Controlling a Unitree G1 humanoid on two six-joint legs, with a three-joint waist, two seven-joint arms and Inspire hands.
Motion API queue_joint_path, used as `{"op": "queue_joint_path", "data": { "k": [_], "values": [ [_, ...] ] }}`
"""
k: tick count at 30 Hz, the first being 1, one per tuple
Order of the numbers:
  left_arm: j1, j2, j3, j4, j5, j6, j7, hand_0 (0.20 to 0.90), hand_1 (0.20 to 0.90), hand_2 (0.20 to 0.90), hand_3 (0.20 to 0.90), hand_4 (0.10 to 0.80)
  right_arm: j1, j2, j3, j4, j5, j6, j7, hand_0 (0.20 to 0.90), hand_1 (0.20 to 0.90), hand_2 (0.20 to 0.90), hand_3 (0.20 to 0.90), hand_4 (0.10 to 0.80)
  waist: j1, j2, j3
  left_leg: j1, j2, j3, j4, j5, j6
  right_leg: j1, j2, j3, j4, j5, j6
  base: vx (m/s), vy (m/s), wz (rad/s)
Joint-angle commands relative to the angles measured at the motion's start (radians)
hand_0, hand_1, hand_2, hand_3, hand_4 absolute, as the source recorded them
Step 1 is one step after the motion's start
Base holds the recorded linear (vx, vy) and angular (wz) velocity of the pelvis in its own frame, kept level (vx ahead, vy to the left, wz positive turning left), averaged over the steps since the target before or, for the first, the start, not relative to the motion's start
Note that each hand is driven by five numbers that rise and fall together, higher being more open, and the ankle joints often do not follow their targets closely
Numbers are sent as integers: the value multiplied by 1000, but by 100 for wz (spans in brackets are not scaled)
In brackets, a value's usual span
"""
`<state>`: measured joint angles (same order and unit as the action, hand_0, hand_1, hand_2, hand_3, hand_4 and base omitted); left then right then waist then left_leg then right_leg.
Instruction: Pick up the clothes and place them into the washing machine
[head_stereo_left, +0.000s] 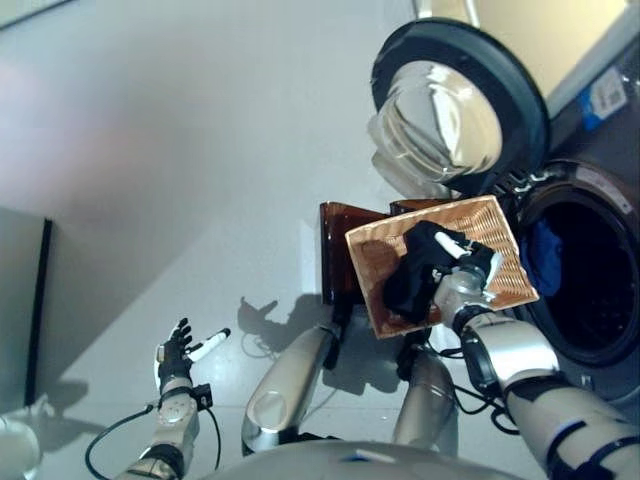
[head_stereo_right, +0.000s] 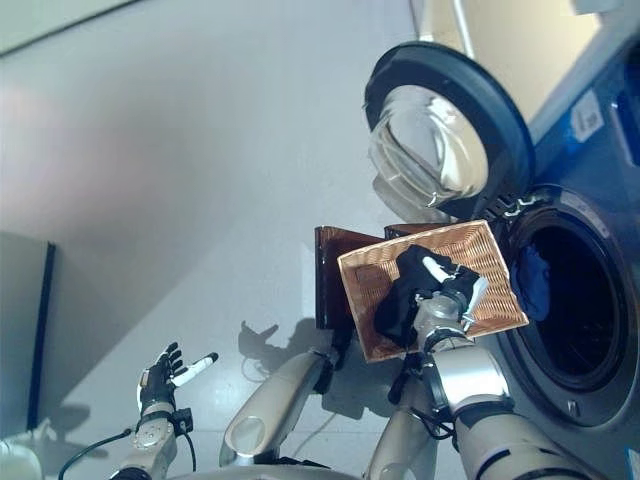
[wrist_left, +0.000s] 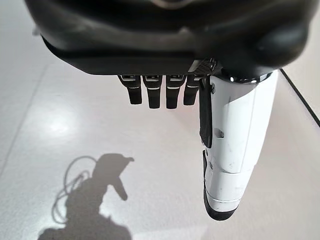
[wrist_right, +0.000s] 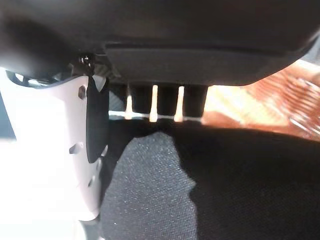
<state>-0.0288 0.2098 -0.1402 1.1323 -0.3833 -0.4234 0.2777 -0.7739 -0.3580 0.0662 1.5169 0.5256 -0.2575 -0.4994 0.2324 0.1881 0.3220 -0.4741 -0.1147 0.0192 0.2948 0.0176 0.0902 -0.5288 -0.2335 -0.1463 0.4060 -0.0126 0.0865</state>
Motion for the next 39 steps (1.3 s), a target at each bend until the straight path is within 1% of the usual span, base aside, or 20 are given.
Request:
{"op": "queue_joint_path", "data": {
  "k": [1,2,7,11,15,16,19,20,21,23,24,27,28,30,31,32,33,38,39],
  "values": [
    [6,44,4,35,-35,-48,6,900,900,900,900,800,-68,-125,12,-18,-32,-36,-9,351,351,351,351,408,6,23,-8,-62,-4,4,-26,21,-78,47,20,5,-21,-29,-47,-18,20,-19],
    [9,39,-2,29,-31,-48,3,900,900,900,900,800,-79,-139,20,-8,-41,-31,-11,900,900,900,900,800,6,29,-12,-64,-5,6,-28,22,-76,40,21,8,-23,-27,-47,-21,26,-23],
    [21,22,-33,34,-29,-43,-10,900,900,900,900,800,-113,-142,52,29,-90,-17,-35,900,900,900,900,800,4,46,-19,-72,0,13,-35,27,-77,16,24,18,-17,-23,-50,-4,4,-8],
    [29,17,-39,38,-27,-40,-12,900,900,900,900,800,-124,-137,69,48,-124,-6,-47,900,900,900,900,800,5,48,-19,-73,1,10,-33,27,-76,13,25,18,-12,-23,-52,0,0,0],
    [28,19,-41,37,-18,-36,-9,900,900,900,900,800,-129,-131,84,72,-152,12,-48,900,900,900,900,800,10,47,-16,-78,0,8,-31,26,-76,10,24,17,-4,-26,-53,-2,-3,1],
    [26,25,-37,38,-10,-33,-3,900,900,900,900,800,-126,-118,89,81,-175,20,-66,900,900,900,900,800,13,41,-11,-86,0,5,-21,25,-76,6,23,14,5,-28,-55,-9,-18,4],
    [25,28,-33,35,-5,-35,2,900,900,900,900,800,-114,-107,94,85,-191,27,-67,900,900,900,900,800,16,33,-6,-88,2,4,-16,25,-77,7,23,12,7,-29,-56,-7,-24,9],
    [21,30,-35,28,9,-35,12,900,900,900,900,800,-99,-99,97,100,-220,43,-92,900,900,900,900,800,20,25,-1,-89,1,-1,-12,24,-77,12,22,6,8,-30,-56,1,-15,9],
    [21,30,-37,22,20,-33,18,900,900,900,900,800,-90,-97,91,112,-236,54,-117,900,900,900,900,800,21,21,0,-89,1,-4,-9,23,-77,14,22,4,9,-31,-55,2,-22,10],
    [21,33,-39,15,27,-34,24,900,900,900,900,800,-88,-93,86,115,-236,52,-129,900,900,900,900,800,24,17,1,-89,1,-5,-7,21,-76,13,22,2,12,-31,-55,3,-13,7],
    [18,32,-44,9,37,-37,37,900,900,900,900,800,-75,-79,63,123,-238,52,-167,900,900,900,900,800,25,9,7,-92,0,-8,0,17,-75,14,22,1,16,-31,-54,4,-8,3],
    [15,28,-53,-12,51,-36,53,900,900,900,900,800,-46,-56,32,127,-221,49,-196,900,900,900,900,800,28,1,14,-102,-3,-13,16,10,-72,13,17,-6,23,-33,-53,33,-9,0],
    [16,25,-59,-23,59,-36,57,900,900,900,900,800,-37,-55,20,135,-206,52,-198,900,900,900,900,800,32,-3,13,-97,-10,-23,27,-23,-75,20,14,1,34,-62,-45,94,-20,2],
    [23,23,-69,-58,74,-36,62,900,900,900,900,800,-28,-58,-4,142,-181,51,-207,900,900,900,900,800,41,-1,15,-109,-13,-25,41,-29,-73,14,9,-4,44,-67,-44,-4,9,15],
    [23,23,-69,-59,74,-36,62,900,900,900,900,800,-29,-58,-4,141,-181,51,-207,900,900,900,900,800,42,4,19,-119,-9,-18,37,0,-68,4,9,-14,39,-41,-52,-106,34,29],
    [24,24,-74,-89,85,-36,64,900,900,900,900,800,-25,-70,-34,152,-145,49,-210,900,900,900,900,800,52,7,23,-132,-12,-20,52,-5,-66,-6,4,-18,56,-51,-53,0,17,27],
    [25,25,-74,-101,90,-35,65,900,900,900,900,800,-22,-74,-39,156,-135,51,-211,900,900,900,900,800,56,3,21,-129,-17,-28,65,-38,-70,-2,1,-9,71,-82,-45,90,4,18],
    [27,31,-75,-152,108,-35,78,900,900,900,900,800,-17,-97,-60,162,-109,53,-222,900,900,900,900,800,74,13,39,-184,-23,-31,127,-54,-65,-47,-9,-13,126,-104,-48,6,7,7],
    [31,32,-76,-179,118,-31,78,900,900,900,900,800,-11,-109,-66,168,-98,58,-220,900,900,900,900,800,84,17,47,-219,-27,-35,160,-61,-64,-75,-14,-17,158,-116,-51,-9,-1,23]
  ]
}}
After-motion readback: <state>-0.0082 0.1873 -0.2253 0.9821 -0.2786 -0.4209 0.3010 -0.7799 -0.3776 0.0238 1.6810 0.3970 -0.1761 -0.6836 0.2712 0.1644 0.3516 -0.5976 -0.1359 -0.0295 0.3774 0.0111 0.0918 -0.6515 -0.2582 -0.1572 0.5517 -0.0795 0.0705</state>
